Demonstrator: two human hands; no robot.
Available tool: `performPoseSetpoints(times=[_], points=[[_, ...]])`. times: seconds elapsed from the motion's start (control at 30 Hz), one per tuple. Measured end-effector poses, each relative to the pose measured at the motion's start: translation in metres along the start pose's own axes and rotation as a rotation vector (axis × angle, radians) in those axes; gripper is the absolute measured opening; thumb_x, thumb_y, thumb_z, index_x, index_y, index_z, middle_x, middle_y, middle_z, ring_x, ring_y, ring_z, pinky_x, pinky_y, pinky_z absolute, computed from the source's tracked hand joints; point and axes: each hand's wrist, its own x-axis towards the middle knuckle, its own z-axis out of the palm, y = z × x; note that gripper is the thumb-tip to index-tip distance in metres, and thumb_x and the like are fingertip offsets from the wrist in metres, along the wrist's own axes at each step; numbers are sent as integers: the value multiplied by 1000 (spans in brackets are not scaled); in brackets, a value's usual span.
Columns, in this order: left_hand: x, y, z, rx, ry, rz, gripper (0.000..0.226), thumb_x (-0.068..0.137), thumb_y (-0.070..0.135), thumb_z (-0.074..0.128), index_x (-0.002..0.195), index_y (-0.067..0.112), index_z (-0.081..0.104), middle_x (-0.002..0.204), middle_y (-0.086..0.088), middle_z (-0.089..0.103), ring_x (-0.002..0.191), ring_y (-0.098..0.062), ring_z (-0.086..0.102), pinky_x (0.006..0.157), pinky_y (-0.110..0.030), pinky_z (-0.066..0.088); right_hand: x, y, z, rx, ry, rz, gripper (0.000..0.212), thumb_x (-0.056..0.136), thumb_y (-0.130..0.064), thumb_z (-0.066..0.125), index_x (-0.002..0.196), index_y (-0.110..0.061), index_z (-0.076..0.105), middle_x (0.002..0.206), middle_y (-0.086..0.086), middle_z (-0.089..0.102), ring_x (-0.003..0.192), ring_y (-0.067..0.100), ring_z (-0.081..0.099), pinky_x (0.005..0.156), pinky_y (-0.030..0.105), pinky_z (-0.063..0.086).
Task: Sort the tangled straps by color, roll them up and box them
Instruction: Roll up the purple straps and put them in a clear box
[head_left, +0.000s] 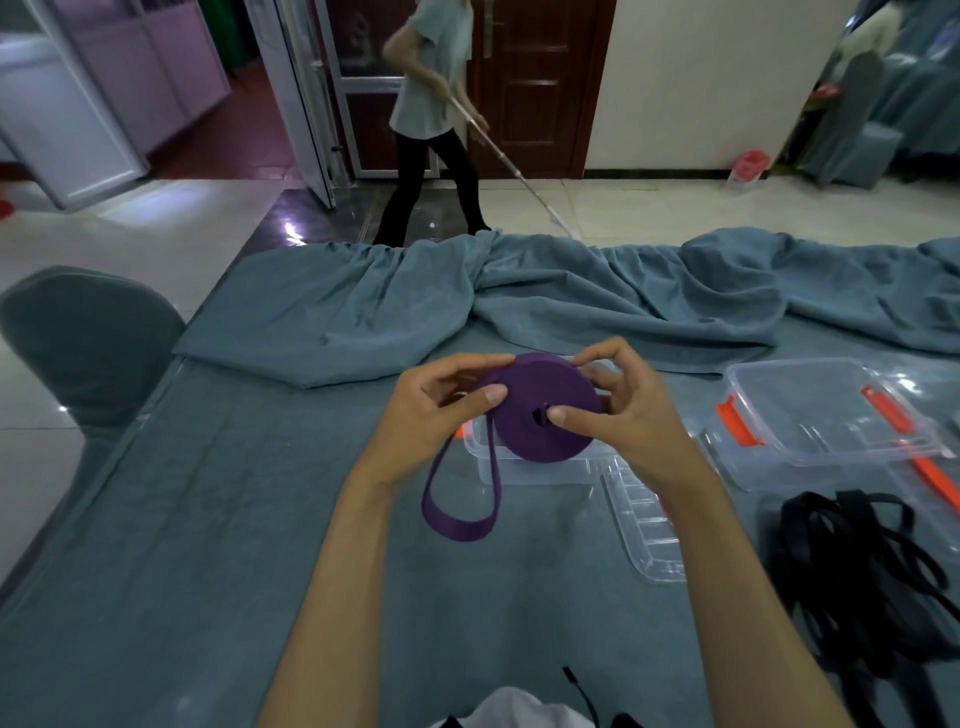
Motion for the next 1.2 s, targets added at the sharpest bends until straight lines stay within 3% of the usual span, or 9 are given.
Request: performPoseSetpoints(times=[0.17,0.33,0.4,0.57,0.73,0.83,0.93,1.1,1.2], points=[[0,-4,0,53,105,-13,23,87,22,86,108,23,77,111,-3,79,101,-21,75,91,-30,59,1,-3,0,-94,-29,-11,63,79,-17,93,133,-35,64,115,5,78,101,27,77,79,33,64],[-1,-8,2,47,36,-7,40,93,10,80,131,23,74,121,-8,77,107,-27,73,99,-39,59,0,-3,2,-26,64,-61,54,76,-12,94,117,-29,62,116,9,77,102,31,77,76,42,66],[0,-8,4,69,84,17,36,92,12,82,124,27,76,116,-2,78,104,-24,74,95,-35,60,1,0,4,-61,43,-41,56,77,-9,93,115,-26,55,113,11,77,98,33,77,77,51,66],[0,-11,8,-13,140,39,23,89,10,84,107,23,77,108,-3,80,96,-18,76,85,-24,59,1,-2,3,-58,-6,-53,66,79,-13,93,135,-35,65,122,2,77,109,25,76,87,39,65],[0,-16,8,-41,12,9,44,94,9,78,134,27,72,124,-5,77,108,-19,73,97,-31,58,3,4,5,34,102,-61,61,72,-19,98,121,-27,63,120,9,77,105,30,76,79,38,65],[1,-17,10,-1,119,45,31,92,16,82,121,25,75,115,-2,79,101,-18,74,89,-28,59,4,6,2,25,99,19,56,69,-32,100,107,-27,59,114,12,78,101,33,77,74,46,66],[2,-21,10,-3,209,42,21,87,19,87,104,20,75,106,-3,80,97,-18,76,85,-25,59,4,6,-2,8,113,28,45,74,-32,97,94,-24,58,105,13,79,92,33,79,66,37,64],[1,-28,0,-15,62,-51,35,88,25,86,122,26,77,116,-3,78,98,-18,74,88,-28,59,2,8,-1,57,180,0,45,80,-26,93,117,-28,68,106,13,80,94,33,79,71,38,64],[-1,-30,-2,-5,61,-58,36,86,28,88,120,25,78,114,-3,79,96,-16,74,86,-26,58,1,8,-5,63,138,88,43,69,-37,98,95,-22,66,105,14,80,94,37,78,71,42,65]])
